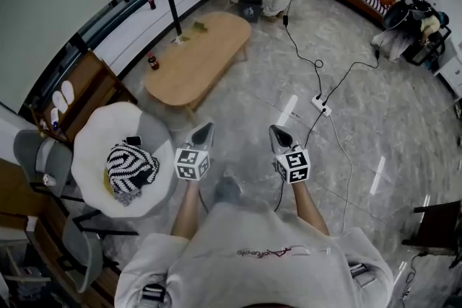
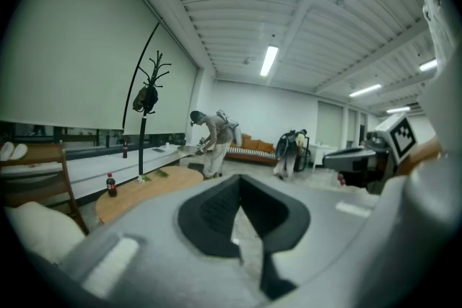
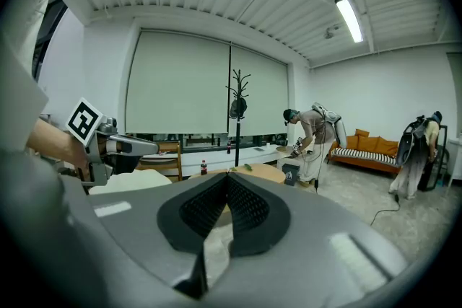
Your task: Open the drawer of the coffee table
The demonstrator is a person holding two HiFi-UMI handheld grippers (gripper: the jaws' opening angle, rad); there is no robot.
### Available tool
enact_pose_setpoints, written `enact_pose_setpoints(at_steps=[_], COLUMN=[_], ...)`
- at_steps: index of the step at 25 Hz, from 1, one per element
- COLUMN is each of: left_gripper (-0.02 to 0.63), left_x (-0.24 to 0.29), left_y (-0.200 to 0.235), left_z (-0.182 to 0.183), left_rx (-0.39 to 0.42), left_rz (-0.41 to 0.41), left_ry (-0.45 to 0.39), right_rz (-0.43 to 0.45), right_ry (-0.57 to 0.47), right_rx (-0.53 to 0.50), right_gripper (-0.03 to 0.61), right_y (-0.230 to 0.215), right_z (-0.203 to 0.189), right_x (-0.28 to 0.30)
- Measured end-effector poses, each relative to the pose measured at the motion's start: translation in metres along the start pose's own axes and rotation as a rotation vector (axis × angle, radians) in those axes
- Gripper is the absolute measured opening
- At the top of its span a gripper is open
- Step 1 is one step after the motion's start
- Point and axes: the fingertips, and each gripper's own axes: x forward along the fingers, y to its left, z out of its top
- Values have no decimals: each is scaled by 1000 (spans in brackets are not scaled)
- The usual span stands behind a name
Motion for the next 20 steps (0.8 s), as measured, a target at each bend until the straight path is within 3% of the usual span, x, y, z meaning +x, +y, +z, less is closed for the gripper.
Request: enact_pose_setpoints(at_steps=[20], left_gripper=[-2], left_x=[171], left_y=[148], left_z=[64], left_rx=[-15], left_rz=[-37], left_ry=[10], right_rz=[-15], right_ry=[12], right_rx=[0], right_gripper=[5], right_y=[-84], right_z=[68], right_x=[205])
